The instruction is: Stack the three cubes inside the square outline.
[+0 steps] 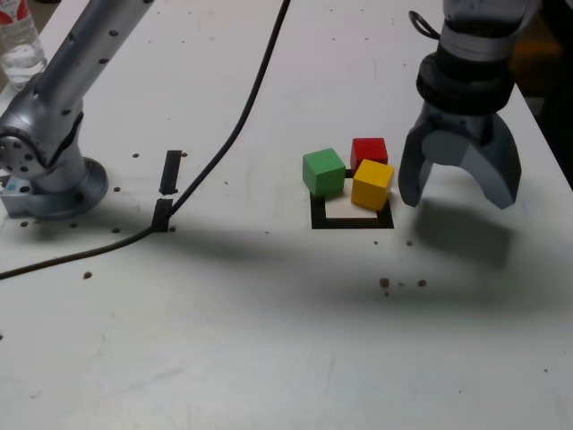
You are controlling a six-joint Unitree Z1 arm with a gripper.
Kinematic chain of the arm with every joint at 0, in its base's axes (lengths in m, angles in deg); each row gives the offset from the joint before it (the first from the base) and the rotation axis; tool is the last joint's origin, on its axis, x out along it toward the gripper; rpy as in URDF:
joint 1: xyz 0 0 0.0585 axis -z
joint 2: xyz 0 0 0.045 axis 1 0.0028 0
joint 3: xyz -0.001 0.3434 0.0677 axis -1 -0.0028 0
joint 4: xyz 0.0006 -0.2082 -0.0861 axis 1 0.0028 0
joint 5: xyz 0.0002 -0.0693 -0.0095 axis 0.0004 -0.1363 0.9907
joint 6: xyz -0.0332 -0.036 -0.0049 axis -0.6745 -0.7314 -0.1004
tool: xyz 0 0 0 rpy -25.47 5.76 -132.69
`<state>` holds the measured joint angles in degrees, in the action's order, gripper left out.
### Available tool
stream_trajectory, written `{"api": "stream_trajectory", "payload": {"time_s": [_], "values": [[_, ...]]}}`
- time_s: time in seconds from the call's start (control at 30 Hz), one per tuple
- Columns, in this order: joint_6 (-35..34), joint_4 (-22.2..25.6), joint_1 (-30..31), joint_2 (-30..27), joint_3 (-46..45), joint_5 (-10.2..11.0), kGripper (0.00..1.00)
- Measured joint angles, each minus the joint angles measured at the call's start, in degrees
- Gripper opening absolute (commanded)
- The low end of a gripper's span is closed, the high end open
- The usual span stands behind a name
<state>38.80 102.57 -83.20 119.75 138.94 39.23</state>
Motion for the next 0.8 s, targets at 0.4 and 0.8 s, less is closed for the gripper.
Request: {"api": "stream_trajectory", "payload": {"time_s": [0.4, 0.8], "values": [[2.09, -2.36, -3.25, -1.33, -8.07, -2.15, 0.89], [4.56, -6.18, -8.22, -11.87, -22.63, -2.28, 0.89]]}}
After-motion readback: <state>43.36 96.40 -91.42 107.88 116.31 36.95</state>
